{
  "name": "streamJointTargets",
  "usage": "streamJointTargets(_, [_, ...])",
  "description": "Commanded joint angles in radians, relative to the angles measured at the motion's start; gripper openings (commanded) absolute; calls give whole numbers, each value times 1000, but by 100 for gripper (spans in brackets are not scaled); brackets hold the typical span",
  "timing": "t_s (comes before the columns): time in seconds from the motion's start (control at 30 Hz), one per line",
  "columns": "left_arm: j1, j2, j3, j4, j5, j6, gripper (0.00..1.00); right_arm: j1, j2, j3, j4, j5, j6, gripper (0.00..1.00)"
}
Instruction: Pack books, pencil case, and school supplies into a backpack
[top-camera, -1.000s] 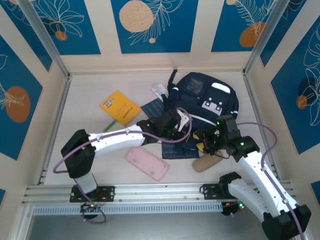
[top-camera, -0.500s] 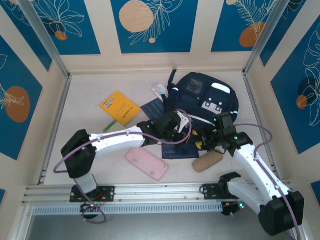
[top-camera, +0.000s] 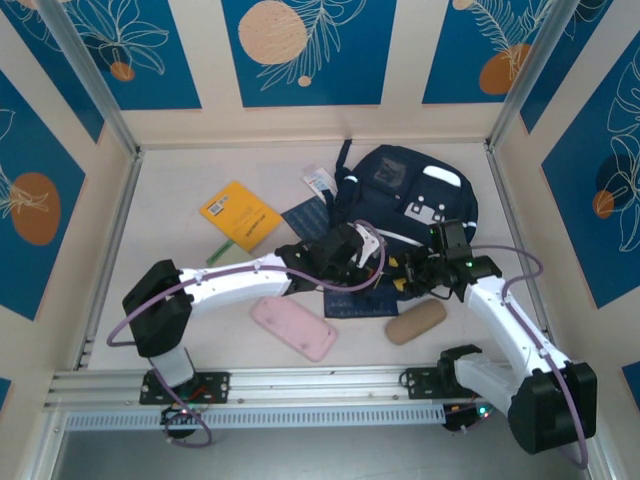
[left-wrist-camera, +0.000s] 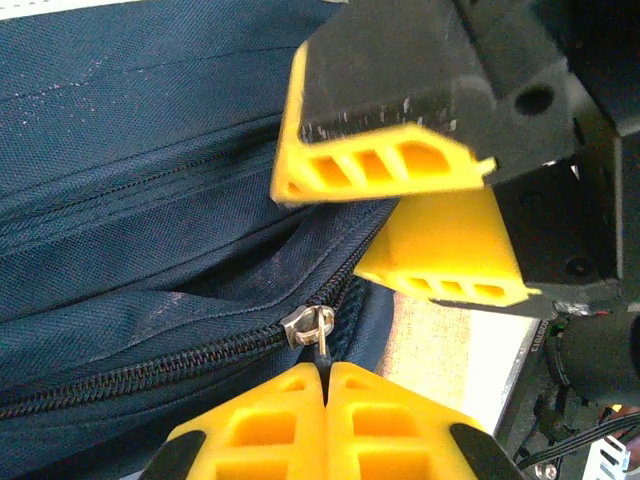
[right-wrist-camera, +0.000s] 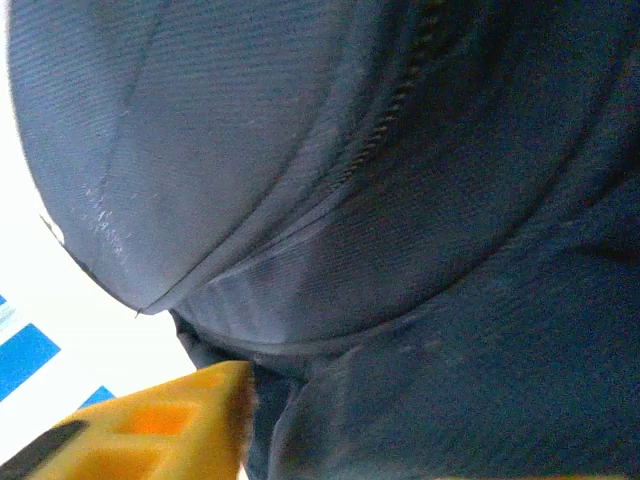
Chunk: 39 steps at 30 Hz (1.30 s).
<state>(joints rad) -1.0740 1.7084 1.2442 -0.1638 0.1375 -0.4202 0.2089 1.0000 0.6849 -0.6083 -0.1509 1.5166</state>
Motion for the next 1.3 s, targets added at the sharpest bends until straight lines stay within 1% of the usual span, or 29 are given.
streamJointTargets(0.0, [-27, -54, 8, 60, 43, 11, 0, -3, 20, 31, 13, 28, -13, 22])
streamJointTargets(0.03, [-27, -53, 8, 58, 39, 12, 0, -1, 21, 34, 6, 39, -21, 12])
streamJointTargets(0.07, [-27, -54, 8, 54, 32, 15, 0, 1, 20, 36, 2, 45, -28, 4])
streamJointTargets(0.1, [-27, -55, 9, 47, 22, 22, 0, 4, 17, 37, -6, 52, -34, 0])
streamJointTargets(0.4, [-21, -60, 19, -70, -104, 113, 0, 6, -58, 37, -65, 97, -118, 0])
streamJointTargets(0.5, [-11, -59, 8, -70, -107, 118, 0, 10, -77, 39, -78, 100, -138, 0])
streamJointTargets(0.57, [-7, -58, 2, -57, -88, 116, 0, 12, -85, 35, -78, 97, -147, 0])
streamJointTargets(0.7, [-9, -35, -5, 0, 16, 111, 0, 24, -86, 23, -51, 66, -147, 0])
streamJointTargets(0.8, [-10, -9, 3, 16, 64, 111, 0, 44, -84, 22, -44, 67, -138, 0])
streamJointTargets(0.9, [-10, 16, 16, 2, 74, 116, 0, 63, -84, 30, -45, 72, -134, 0])
streamJointTargets(1.1, [-10, 44, 18, -33, 59, 123, 1, 85, -85, 42, -58, 79, -129, 0])
streamJointTargets(1.27, [-11, 51, 17, -37, 57, 121, 10, 96, -84, 48, -59, 81, -126, 0])
